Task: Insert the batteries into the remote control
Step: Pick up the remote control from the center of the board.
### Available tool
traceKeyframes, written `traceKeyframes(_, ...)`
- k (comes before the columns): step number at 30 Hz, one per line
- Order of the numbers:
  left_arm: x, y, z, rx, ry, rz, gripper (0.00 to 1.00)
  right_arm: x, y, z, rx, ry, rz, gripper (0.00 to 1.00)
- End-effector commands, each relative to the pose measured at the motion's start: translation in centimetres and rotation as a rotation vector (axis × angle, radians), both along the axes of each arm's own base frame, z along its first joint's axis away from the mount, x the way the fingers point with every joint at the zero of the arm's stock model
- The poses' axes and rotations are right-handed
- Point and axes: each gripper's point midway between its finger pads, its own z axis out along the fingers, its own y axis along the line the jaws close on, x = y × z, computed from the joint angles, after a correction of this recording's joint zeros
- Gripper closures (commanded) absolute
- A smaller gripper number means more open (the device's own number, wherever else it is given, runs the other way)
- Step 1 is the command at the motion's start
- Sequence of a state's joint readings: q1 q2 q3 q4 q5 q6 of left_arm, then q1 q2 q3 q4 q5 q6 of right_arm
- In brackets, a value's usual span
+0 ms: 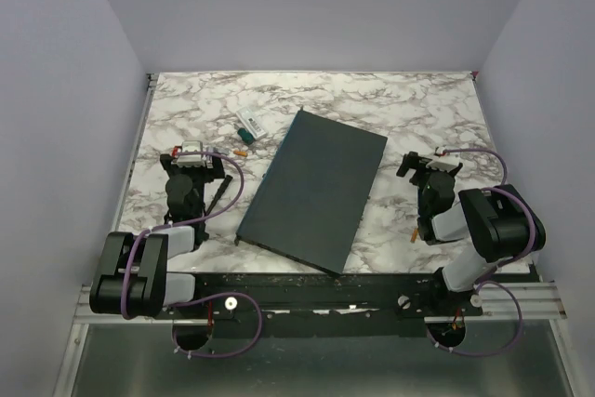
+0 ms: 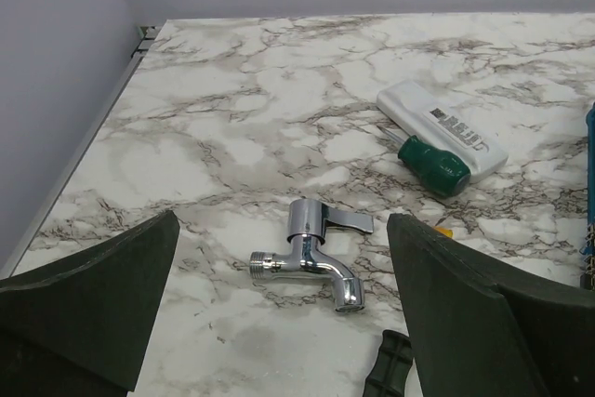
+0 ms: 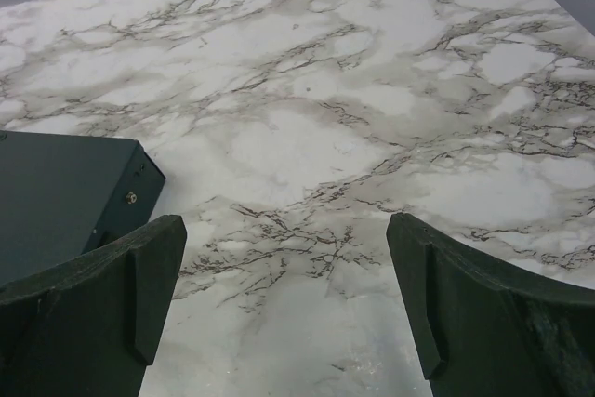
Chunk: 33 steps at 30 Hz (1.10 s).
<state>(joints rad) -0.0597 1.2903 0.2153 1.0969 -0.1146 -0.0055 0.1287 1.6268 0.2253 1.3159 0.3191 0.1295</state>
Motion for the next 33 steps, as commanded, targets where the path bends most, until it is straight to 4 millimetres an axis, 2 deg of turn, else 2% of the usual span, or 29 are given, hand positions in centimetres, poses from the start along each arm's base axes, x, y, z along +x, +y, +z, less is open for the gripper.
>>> traceKeyframes(1,0.3,-0.3,0.9,-0.01,-0.024,-0.022,0.02,0.3,-0.2,0.9,-0.007,-0.037,0.001,0.0)
traceKeyframes(15,0.4,0.2,0.9,-0.028,-0.021,-0.005,0.02,0.4,-0.1,0.8,-0.003,-0.034,0.006,0.0)
traceKeyframes(17,-0.1,1.2,1.7,-0.042,-0.053,0.068,0.02,0.5,0.2,1.2,-0.017,-0.039,0.026,0.0)
traceKeyframes(18,-0.5,1.6,2.1,-0.05,-0.061,0.094,0.01,0.8,1.0,1.8,-0.027,-0.039,0.071,0.0)
traceKeyframes(20,-1.1,2.5,3.4,-0.078,-0.053,0.15,0.01,1.6,2.0,1.9,-0.051,0.052,0.133,0.0)
traceKeyframes(22,-1.4,2.8,5.1,-0.123,-0.041,0.186,0.01,2.8,2.4,3.5,-0.075,0.092,0.154,0.0)
traceKeyframes(26,-1.9,3.5,7.7,-0.226,-0.02,0.25,0.01,3.9,3.7,8.7,-0.047,-0.016,0.212,0.0)
traceKeyframes(28,-2.2,3.5,8.3,-0.293,0.018,0.274,0.01,4.4,5.4,11.2,0.007,-0.048,0.29,0.0)
traceKeyframes(29,-2.2,3.3,9.1,-0.338,0.031,0.28,0.01,4.8,6.9,12.3,0.044,-0.047,0.361,0.0)
traceKeyframes(30,-2.4,3.1,9.0,-0.376,0.074,0.286,0.01,5.3,7.9,13.5,0.085,-0.046,0.406,0.0)
traceKeyframes(31,-2.4,2.7,10.4,-0.407,0.085,0.278,0.01,5.6,9.0,13.6,0.148,0.001,0.445,0.0)
traceKeyframes(32,-2.5,2.2,11.0,-0.417,0.127,0.259,0.01,6.3,9.9,14.3,0.194,0.033,0.473,0.0)
traceKeyframes(33,-2.7,1.8,11.5,-0.424,0.157,0.243,0.02,6.5,10.8,14.2,0.243,0.087,0.508,0.0)
